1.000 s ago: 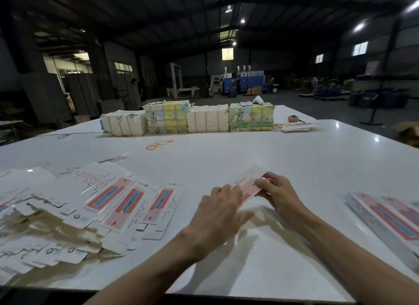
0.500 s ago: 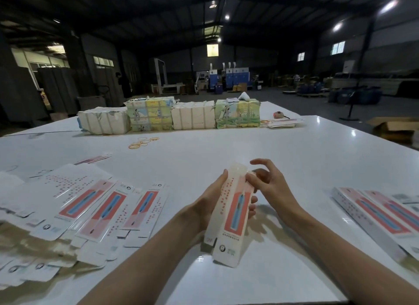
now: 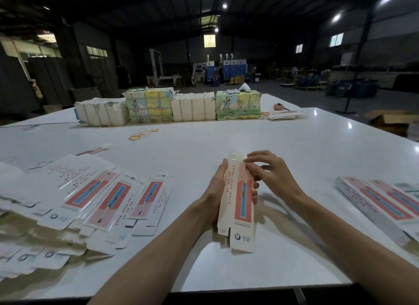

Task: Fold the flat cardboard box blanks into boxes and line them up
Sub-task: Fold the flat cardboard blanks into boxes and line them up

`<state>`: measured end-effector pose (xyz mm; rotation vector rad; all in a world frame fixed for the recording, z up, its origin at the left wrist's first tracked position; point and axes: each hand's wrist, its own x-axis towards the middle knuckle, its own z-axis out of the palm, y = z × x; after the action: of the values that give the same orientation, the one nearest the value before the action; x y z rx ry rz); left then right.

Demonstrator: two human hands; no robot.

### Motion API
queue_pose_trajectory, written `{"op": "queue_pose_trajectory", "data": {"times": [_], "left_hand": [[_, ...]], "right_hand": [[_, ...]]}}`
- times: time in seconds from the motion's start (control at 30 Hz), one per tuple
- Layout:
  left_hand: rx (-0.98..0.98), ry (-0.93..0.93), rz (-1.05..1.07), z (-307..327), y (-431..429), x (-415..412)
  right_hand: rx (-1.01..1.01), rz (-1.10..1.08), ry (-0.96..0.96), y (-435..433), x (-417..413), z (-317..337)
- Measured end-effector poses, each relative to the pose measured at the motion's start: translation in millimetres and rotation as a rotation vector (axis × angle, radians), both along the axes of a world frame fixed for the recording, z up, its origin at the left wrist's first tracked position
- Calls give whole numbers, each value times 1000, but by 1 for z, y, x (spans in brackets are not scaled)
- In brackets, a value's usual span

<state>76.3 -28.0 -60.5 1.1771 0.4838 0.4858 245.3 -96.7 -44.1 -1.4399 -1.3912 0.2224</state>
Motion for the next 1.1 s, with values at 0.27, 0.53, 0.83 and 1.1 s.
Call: {"op": "queue_pose_trajectory", "data": {"times": [0.27, 0.53, 0.83, 1.1], "left_hand": [[64, -14, -100, 6, 5, 5], [63, -18, -134, 6, 10, 4], [74, 38, -78, 7, 3, 15], [-227, -232, 11, 11, 10, 3]], "right_hand": [[-205, 118, 174, 15, 18, 31], [-73, 179, 282, 18, 14, 13], [6, 460, 552, 16, 9, 8], [-31, 360, 361, 14, -11, -6]]}}
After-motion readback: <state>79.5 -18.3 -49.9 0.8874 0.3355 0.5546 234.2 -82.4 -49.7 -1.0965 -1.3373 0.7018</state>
